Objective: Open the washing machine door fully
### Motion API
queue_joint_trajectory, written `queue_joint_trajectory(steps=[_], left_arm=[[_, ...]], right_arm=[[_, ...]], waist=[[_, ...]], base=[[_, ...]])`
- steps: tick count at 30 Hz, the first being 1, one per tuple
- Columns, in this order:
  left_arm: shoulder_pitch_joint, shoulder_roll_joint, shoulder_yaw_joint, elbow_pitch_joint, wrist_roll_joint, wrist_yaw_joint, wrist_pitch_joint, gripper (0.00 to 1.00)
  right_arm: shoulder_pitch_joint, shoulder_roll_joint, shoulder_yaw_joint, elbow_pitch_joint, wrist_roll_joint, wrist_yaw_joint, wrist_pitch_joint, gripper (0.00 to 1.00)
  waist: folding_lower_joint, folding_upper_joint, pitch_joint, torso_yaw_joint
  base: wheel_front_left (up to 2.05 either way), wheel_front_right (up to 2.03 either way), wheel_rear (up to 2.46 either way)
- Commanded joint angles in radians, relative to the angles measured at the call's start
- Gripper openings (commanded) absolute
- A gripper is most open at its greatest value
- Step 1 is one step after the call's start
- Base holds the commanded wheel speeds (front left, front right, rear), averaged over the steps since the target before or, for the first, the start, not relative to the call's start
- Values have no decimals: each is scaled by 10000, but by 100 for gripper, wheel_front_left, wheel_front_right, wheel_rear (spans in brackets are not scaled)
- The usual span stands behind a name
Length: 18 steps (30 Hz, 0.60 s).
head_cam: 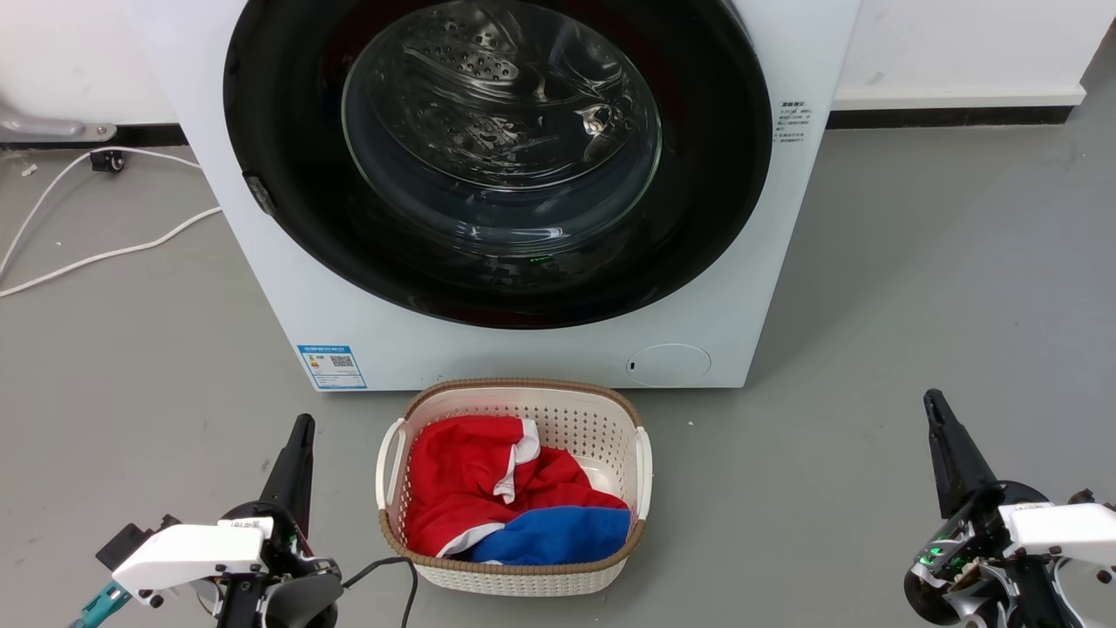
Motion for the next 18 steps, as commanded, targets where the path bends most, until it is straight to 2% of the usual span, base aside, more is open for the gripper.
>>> queue_joint_trajectory(steps=[1,18], left_arm=[[-77,-7,21,6,-13,-25,23,0],[-77,-7,21,6,-14,-25,23,0]], right_arm=[[-120,35,-19,12,-34,0,34,0],[-123,48,-37,14,-50,0,42,0]], waist=[[0,0,0,0],[0,0,0,0]], base=[[0,0,0],[0,0,0]])
